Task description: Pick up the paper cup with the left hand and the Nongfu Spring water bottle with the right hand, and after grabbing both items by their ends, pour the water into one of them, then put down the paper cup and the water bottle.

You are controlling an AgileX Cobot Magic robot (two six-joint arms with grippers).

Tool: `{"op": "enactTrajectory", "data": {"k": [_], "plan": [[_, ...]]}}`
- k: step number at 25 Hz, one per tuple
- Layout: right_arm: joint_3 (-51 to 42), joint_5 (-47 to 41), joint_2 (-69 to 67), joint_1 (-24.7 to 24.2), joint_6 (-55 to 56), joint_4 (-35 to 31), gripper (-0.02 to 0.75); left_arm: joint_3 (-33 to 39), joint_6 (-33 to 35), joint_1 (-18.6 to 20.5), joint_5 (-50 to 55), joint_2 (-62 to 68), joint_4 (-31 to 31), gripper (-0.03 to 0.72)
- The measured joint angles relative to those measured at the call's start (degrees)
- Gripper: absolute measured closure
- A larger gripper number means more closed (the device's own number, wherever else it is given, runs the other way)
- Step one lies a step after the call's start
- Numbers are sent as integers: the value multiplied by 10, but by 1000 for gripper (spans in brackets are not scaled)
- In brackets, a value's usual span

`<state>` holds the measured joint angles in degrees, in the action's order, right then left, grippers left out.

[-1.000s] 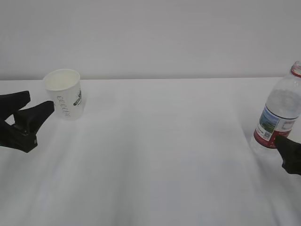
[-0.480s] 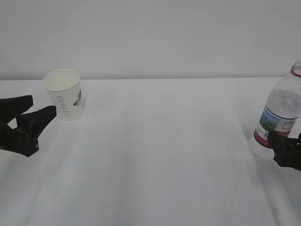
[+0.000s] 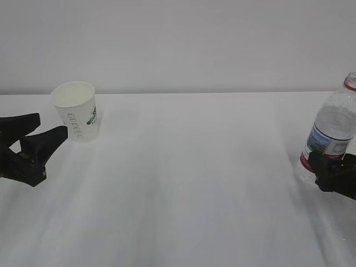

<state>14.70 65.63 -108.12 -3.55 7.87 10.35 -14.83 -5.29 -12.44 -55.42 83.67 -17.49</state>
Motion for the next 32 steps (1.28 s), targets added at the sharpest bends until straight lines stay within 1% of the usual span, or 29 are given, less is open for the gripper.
{"op": "enactTrajectory", "data": {"k": [8,21,26,32], "plan": [[32,0,-16,0,1,7,148,0,0,0,1,0,0,233],[60,-3,-17,0,3,7,146,0,0,0,1,0,-1,233],[76,-3,-18,0,3,7,76,0,-1,0,1,0,-2,233],[86,-2,-19,0,3,7,65,0,-1,0,3,0,-2,233]]}}
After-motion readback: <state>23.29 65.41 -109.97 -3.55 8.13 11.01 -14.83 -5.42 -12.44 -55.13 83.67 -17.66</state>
